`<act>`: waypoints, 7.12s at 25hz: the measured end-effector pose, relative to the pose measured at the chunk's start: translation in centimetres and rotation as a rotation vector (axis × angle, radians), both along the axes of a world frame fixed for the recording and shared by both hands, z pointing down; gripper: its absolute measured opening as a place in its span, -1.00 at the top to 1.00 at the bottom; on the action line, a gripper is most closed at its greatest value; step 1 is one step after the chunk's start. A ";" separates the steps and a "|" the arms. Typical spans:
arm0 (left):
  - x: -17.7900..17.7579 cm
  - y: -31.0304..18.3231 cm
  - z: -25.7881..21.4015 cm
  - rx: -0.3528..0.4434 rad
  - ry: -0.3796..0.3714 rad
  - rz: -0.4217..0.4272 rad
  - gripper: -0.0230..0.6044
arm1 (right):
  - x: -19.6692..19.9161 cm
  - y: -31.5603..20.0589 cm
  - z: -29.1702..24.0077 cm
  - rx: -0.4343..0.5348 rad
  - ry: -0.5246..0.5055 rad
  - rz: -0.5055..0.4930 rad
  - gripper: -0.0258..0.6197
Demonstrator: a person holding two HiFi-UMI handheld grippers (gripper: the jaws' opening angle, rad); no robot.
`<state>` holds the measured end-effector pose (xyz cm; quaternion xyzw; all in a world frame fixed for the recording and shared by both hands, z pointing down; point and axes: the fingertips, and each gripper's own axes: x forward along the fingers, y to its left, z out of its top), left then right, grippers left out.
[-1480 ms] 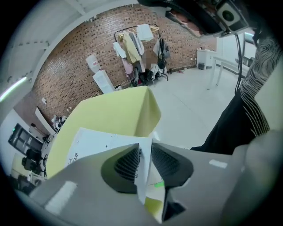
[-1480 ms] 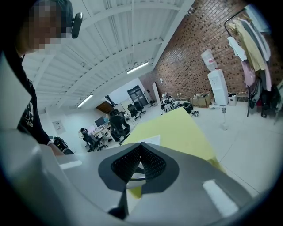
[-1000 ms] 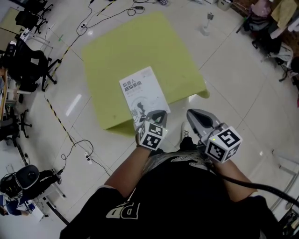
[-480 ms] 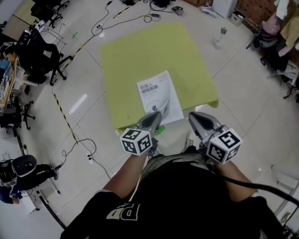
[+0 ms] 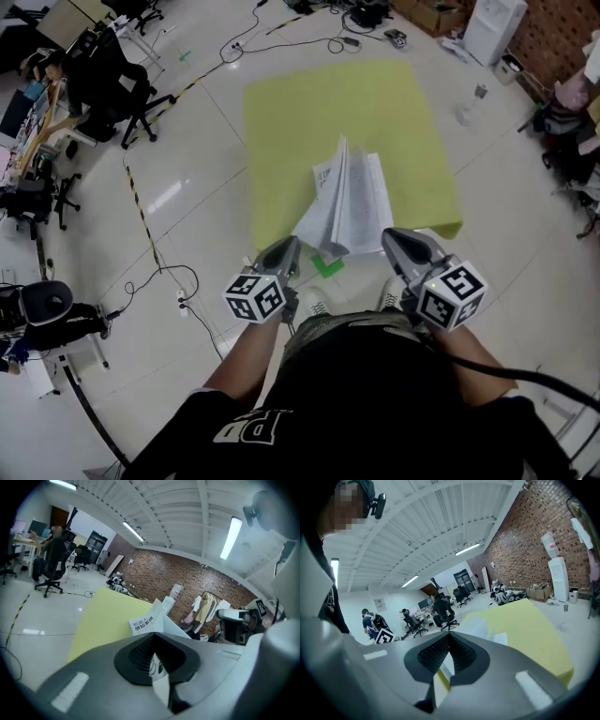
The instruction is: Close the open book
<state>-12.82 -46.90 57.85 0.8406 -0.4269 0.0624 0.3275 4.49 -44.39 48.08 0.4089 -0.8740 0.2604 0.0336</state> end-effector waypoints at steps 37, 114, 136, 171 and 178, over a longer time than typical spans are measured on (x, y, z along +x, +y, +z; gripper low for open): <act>-11.3 4.6 12.1 -0.276 -0.074 -0.286 0.90 | -1.2 0.3 -0.2 -0.014 0.004 0.013 0.90; 9.1 1.8 -9.2 0.287 -0.025 0.436 0.90 | 0.2 0.0 -1.7 0.059 0.046 0.069 0.90; 5.4 8.5 -13.6 0.260 0.019 0.254 0.91 | -4.0 7.6 -5.0 0.169 0.046 -0.086 0.90; 9.3 19.1 -17.8 0.317 -0.034 0.147 0.90 | 0.9 18.2 -7.6 0.208 -0.059 -0.161 0.90; 7.3 18.6 -17.4 0.336 -0.016 0.199 0.90 | -1.2 18.2 -6.8 0.190 -0.036 -0.105 0.91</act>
